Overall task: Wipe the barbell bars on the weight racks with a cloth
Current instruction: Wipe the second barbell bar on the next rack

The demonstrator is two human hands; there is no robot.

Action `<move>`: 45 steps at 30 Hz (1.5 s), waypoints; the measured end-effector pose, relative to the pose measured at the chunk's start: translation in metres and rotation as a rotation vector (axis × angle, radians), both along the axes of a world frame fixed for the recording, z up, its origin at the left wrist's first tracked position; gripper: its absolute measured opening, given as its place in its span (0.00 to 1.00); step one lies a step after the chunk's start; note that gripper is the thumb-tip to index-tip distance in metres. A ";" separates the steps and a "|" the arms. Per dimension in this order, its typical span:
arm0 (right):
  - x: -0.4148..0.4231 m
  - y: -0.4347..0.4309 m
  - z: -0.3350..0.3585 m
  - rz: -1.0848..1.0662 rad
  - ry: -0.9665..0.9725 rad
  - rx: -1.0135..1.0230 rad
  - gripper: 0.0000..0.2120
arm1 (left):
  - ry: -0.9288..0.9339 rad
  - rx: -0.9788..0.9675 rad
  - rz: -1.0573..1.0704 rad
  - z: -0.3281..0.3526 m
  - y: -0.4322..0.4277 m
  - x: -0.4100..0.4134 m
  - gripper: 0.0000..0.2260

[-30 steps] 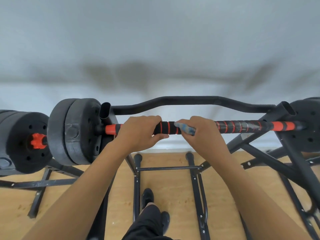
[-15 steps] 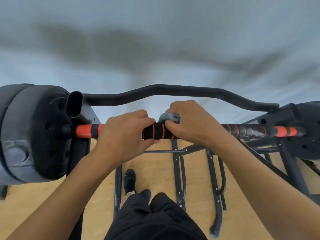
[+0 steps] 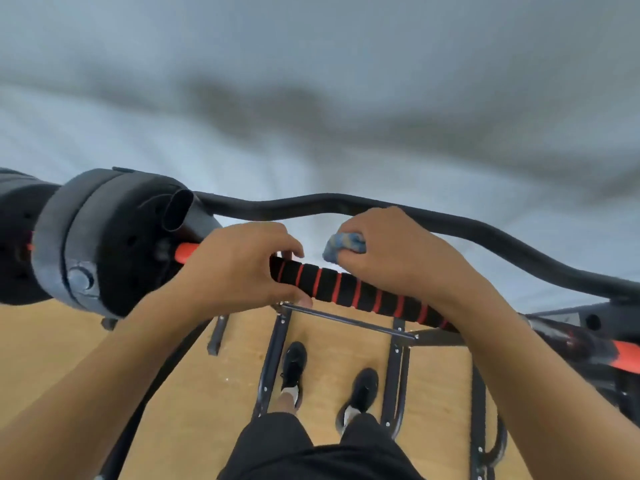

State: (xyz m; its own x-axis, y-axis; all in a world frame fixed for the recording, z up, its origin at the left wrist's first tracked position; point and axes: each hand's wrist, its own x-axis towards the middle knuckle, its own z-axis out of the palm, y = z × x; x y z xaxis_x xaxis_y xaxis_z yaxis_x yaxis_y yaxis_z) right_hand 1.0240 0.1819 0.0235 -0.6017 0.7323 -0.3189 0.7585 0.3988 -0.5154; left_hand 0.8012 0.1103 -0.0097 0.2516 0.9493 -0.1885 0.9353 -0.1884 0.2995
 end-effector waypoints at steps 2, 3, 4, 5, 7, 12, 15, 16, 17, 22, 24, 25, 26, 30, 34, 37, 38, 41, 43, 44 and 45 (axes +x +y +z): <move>0.004 -0.006 -0.003 0.023 -0.056 0.002 0.10 | 0.015 0.196 -0.086 -0.009 -0.021 0.008 0.24; 0.004 -0.012 -0.005 0.015 -0.069 0.013 0.10 | 0.046 0.236 -0.123 -0.016 -0.029 0.013 0.23; 0.003 -0.020 -0.007 -0.001 -0.074 0.040 0.12 | 0.109 0.260 -0.139 -0.023 -0.034 0.018 0.22; 0.001 -0.029 -0.007 -0.012 -0.094 0.091 0.14 | 0.188 0.287 -0.136 -0.031 -0.035 0.023 0.20; -0.003 -0.048 -0.006 -0.001 -0.152 0.238 0.16 | 0.280 0.350 -0.110 -0.040 -0.029 0.029 0.17; -0.003 -0.079 -0.008 -0.060 -0.167 0.368 0.05 | 0.257 0.354 -0.095 -0.038 -0.009 0.034 0.17; -0.008 -0.092 -0.014 -0.099 -0.214 0.407 0.07 | 0.336 0.197 -0.075 -0.034 -0.002 0.034 0.13; -0.009 -0.098 -0.014 -0.115 -0.220 0.418 0.09 | 0.332 0.163 -0.070 -0.032 0.002 0.035 0.12; -0.009 -0.104 -0.015 -0.132 -0.220 0.426 0.11 | 0.320 0.128 -0.069 -0.029 0.005 0.035 0.12; 0.004 -0.122 -0.003 -0.153 -0.086 0.309 0.03 | 0.143 -0.187 -0.100 -0.022 0.025 0.029 0.07; 0.015 -0.112 0.006 -0.245 -0.022 0.281 0.09 | 0.095 -0.280 -0.133 -0.017 0.031 0.028 0.07; 0.021 -0.104 0.006 -0.301 -0.002 0.310 0.09 | 0.065 -0.309 -0.150 -0.015 0.032 0.028 0.07; 0.024 -0.095 0.004 -0.347 0.009 0.345 0.08 | 0.040 -0.307 -0.166 -0.013 0.030 0.027 0.08; 0.015 -0.080 -0.009 -0.372 -0.036 0.346 0.11 | 0.185 0.369 -0.341 -0.024 0.013 0.016 0.11; 0.006 -0.083 -0.019 -0.379 -0.125 0.370 0.10 | 0.211 0.601 -0.298 -0.051 -0.010 0.020 0.15; -0.001 -0.094 -0.022 -0.387 -0.137 0.403 0.10 | 0.293 0.542 -0.192 -0.051 -0.008 0.032 0.16; -0.001 -0.099 -0.024 -0.377 -0.140 0.424 0.09 | 0.312 0.505 -0.167 -0.047 -0.005 0.035 0.16; -0.001 -0.113 -0.026 -0.335 -0.159 0.468 0.03 | 0.276 0.260 -0.128 -0.035 0.004 0.037 0.13; -0.003 -0.121 -0.026 -0.298 -0.211 0.484 0.10 | 0.211 0.088 -0.111 -0.027 0.009 0.037 0.11; -0.004 -0.124 -0.025 -0.272 -0.245 0.499 0.13 | 0.188 0.035 -0.105 -0.024 0.011 0.036 0.11; -0.005 -0.128 -0.024 -0.242 -0.280 0.515 0.15 | 0.174 0.003 -0.105 -0.023 0.014 0.036 0.11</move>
State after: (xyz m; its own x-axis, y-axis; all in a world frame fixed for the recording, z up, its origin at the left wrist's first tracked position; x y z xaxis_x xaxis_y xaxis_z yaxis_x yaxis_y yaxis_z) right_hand 1.0190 0.0536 -0.0003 -0.3444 0.9387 -0.0113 0.9367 0.3428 -0.0719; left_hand 0.8370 0.1243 -0.0322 0.3131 0.9202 -0.2351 0.9481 -0.2883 0.1341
